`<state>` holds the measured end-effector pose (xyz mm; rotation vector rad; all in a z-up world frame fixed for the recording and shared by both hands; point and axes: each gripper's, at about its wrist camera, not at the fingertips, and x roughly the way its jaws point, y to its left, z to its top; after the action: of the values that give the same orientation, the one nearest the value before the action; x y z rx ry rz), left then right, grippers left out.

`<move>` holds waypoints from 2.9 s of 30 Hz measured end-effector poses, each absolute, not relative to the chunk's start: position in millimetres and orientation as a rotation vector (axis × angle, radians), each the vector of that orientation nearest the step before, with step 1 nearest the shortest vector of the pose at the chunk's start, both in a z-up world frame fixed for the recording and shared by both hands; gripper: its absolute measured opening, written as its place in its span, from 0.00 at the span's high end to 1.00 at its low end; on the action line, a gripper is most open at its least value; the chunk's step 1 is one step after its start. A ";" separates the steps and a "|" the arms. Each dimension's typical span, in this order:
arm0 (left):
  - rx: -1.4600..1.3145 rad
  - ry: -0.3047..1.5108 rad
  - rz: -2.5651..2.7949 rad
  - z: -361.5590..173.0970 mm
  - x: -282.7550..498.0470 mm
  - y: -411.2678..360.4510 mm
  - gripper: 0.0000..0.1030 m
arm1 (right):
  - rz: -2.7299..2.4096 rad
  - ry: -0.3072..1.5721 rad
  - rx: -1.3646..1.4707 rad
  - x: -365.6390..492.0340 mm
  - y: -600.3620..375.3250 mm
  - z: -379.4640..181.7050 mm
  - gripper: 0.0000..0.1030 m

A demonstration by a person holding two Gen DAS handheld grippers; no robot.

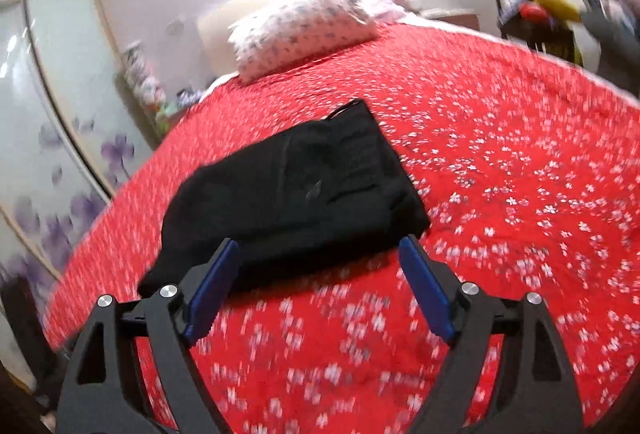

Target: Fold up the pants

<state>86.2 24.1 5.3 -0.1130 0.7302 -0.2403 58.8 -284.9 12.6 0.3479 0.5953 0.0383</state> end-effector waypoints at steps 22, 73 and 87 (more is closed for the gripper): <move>0.055 0.755 -0.221 -9.3 50.5 5.2 0.02 | -0.030 0.695 0.107 26.5 -229.6 -17.2 0.01; 0.103 0.774 -0.229 -16.6 52.6 -5.6 0.02 | -0.026 0.771 0.106 34.9 -223.4 -30.5 0.01; 0.103 0.775 -0.229 -16.6 52.9 -5.1 0.02 | -0.026 0.772 0.105 34.8 -223.0 -30.0 0.01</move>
<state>52.9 -5.1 -16.6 0.1028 0.7753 -0.2286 34.8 -223.0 -30.0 0.1052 0.7717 -0.0262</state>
